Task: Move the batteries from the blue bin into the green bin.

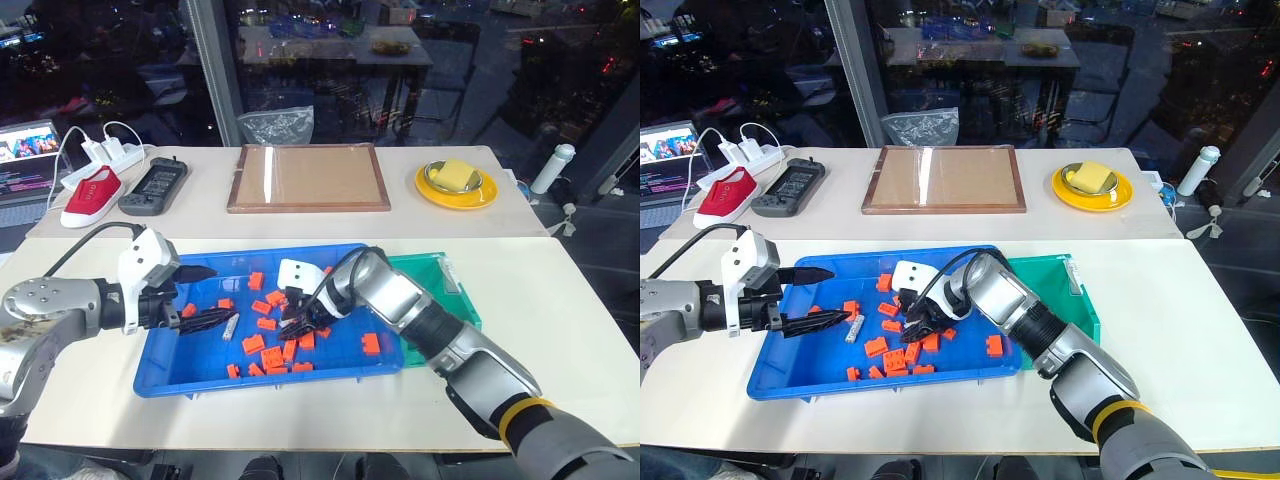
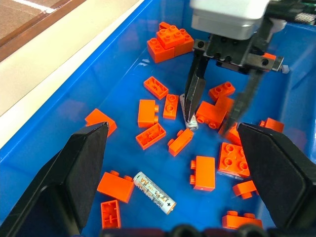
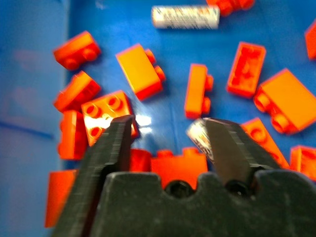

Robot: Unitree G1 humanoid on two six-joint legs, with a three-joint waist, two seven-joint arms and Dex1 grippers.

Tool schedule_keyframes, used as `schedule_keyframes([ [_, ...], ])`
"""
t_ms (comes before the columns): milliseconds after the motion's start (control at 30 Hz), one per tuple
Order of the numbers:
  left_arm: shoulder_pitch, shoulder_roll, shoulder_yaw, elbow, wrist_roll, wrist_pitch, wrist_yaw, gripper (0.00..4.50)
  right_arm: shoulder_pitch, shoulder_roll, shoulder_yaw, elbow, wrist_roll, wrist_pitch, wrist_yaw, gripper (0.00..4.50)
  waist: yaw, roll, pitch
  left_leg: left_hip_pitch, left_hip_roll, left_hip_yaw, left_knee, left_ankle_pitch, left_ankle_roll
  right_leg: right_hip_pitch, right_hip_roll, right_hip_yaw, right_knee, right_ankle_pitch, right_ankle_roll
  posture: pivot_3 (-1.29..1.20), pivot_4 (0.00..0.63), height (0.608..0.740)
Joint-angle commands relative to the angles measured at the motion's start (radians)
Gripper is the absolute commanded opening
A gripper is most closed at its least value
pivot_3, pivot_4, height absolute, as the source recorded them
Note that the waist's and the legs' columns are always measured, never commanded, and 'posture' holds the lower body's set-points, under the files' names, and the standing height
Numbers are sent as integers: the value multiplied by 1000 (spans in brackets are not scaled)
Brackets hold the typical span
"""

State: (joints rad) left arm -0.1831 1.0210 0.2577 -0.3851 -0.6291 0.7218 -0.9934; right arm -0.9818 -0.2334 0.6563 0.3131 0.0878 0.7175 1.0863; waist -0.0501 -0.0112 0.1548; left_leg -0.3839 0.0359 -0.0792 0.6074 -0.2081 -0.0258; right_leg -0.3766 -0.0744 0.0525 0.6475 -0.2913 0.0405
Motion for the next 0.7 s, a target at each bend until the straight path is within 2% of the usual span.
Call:
schedule_keyframes([
  [33,-11,12,12,-31,-3,-1,2,4500,-7,8,-10,2,-25,-35,9,2102,0,0,0,0,0,0,0,0,0,0,0,0,0,0,0,0,150,740],
  [267,-10,10,7,-37,-3,2,4,4500,-31,-19,-97,-56,20,22,60,2102,2,0,0,0,0,0,0,0,0,0,0,0,0,0,0,0,150,740],
  [700,-44,3,-29,-12,15,-17,4,4500,-25,-20,-38,19,-84,-63,44,2102,-1,0,0,0,0,0,0,0,0,0,0,0,0,0,0,0,150,740],
])
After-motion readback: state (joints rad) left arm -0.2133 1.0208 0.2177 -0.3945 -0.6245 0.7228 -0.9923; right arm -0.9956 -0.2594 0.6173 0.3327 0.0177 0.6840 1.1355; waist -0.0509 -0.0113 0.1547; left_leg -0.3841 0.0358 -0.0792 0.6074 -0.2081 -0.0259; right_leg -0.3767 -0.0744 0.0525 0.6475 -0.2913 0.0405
